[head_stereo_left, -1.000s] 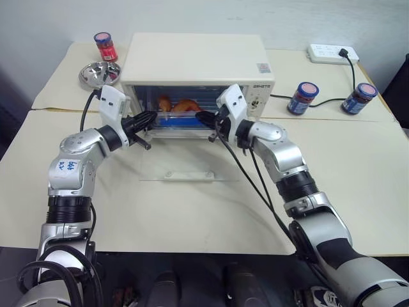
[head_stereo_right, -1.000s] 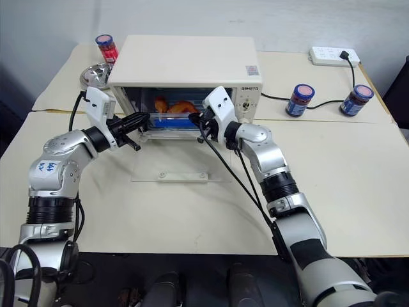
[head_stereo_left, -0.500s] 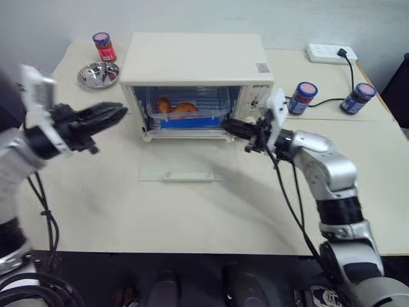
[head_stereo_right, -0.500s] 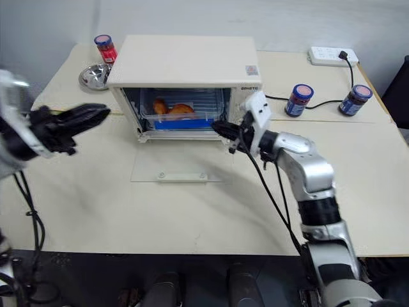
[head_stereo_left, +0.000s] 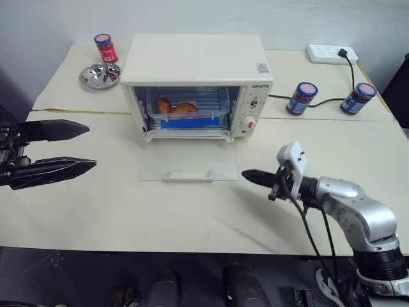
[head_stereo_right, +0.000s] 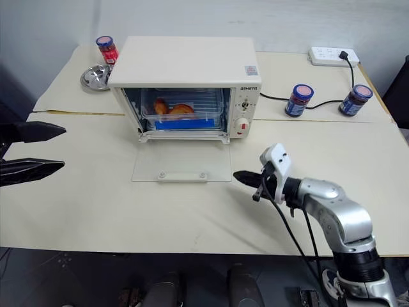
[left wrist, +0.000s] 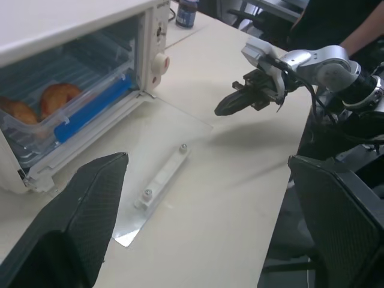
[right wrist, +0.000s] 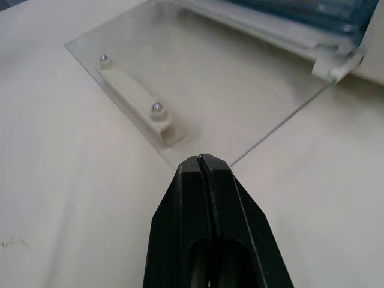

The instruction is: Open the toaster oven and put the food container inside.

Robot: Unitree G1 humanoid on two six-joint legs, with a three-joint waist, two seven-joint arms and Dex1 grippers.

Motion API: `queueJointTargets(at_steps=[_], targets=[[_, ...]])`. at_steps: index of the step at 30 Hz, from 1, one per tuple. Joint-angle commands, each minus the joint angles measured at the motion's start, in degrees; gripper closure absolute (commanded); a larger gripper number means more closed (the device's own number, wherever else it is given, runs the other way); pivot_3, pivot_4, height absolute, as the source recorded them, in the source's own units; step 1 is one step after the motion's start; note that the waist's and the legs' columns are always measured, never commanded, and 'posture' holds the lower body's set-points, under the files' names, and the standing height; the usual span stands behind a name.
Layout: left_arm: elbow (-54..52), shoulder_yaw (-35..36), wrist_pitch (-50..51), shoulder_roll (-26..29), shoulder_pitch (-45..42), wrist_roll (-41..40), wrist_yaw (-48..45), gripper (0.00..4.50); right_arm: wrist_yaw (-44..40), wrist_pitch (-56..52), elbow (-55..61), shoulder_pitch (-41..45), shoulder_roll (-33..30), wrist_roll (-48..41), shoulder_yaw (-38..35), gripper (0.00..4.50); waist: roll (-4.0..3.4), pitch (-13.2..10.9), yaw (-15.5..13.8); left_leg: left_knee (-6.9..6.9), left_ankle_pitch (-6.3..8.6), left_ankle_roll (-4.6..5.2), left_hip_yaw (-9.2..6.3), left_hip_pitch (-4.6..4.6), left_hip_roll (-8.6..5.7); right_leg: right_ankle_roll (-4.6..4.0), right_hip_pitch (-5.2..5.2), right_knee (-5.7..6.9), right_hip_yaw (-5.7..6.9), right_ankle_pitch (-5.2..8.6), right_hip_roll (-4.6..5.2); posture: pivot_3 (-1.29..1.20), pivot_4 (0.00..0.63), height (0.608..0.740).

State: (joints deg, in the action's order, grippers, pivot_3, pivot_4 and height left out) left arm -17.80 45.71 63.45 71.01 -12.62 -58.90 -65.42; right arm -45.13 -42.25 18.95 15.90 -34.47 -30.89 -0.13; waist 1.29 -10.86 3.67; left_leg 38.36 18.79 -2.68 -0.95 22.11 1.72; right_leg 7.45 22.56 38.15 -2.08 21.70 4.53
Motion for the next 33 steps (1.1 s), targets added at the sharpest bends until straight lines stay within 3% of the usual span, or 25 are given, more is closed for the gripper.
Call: queueJointTargets(at_steps=[1, 12, 17, 22, 28, 33], targets=[[-1.09, 1.08, -3.16, 1.59, 1.52, 2.59, -1.97, 0.02, 1.77, 2.7, 0.35, -1.28, 1.12, 2.89, 2.08, 4.5, 0.0, 0.0, -0.16, -0.05, 0.0, -0.01, 0.02, 0.0, 0.0, 0.0, 0.02, -0.03, -0.02, 0.0, 0.01, 0.0, 0.15, 0.74], [-2.4, 0.61, -7.73, 1.16, 5.53, 6.9, -3.92, 0.02, 4.22, 11.28, -9.1, -1.09, 6.16, 9.48, 4.7, 4.5, 0.01, 0.01, -0.33, -0.06, -0.02, -0.03, 0.12, -0.03, -0.03, -0.01, 0.0, -0.08, -0.07, -0.01, -0.04, 0.0, 0.15, 0.74], [-2.21, 0.74, -8.09, 0.82, 5.38, 7.23, -3.33, 0.02, -1.1, 9.58, -3.15, 2.4, 3.7, 2.93, 0.28, 4.5, 0.0, 0.0, -0.5, -0.08, -0.07, -0.02, 0.08, -0.04, 0.0, -0.01, 0.03, 0.02, -0.06, -0.01, -0.04, 0.0, 0.15, 0.74], [-0.61, 0.95, -8.92, 0.01, 4.04, 7.7, -1.49, 0.02, 2.47, 1.71, -2.81, 11.87, 3.49, -6.93, -8.77, 4.5, -0.01, -0.01, -0.24, -0.09, -0.07, -0.02, 0.1, -0.04, 0.06, -0.01, 0.04, 0.05, -0.07, -0.01, -0.02, 0.0, 0.15, 0.74], [4.72, 0.91, -10.05, -1.08, -1.4, 7.33, 3.78, 0.02, -1.22, -2.74, -3.36, 16.13, -2.51, -10.75, -11.46, 4.5, -0.01, -0.01, -0.69, -0.16, -0.07, -0.02, -0.03, -0.01, 0.03, -0.04, 0.05, 0.05, 0.03, 0.0, 0.03, 0.0, 0.15, 0.74], [7.38, 0.26, -11.34, -1.81, -3.74, 8.76, 7.01, 0.0, -9.41, -6.43, -7.25, 17.7, -10.65, -16.41, -15.25, 3.25, -0.02, -0.01, -0.6, -0.08, 0.01, 0.16, 0.05, 0.07, -0.06, 0.0, 0.01, 0.17, 0.0, -0.02, 0.14, 0.0, 0.15, 0.74]])
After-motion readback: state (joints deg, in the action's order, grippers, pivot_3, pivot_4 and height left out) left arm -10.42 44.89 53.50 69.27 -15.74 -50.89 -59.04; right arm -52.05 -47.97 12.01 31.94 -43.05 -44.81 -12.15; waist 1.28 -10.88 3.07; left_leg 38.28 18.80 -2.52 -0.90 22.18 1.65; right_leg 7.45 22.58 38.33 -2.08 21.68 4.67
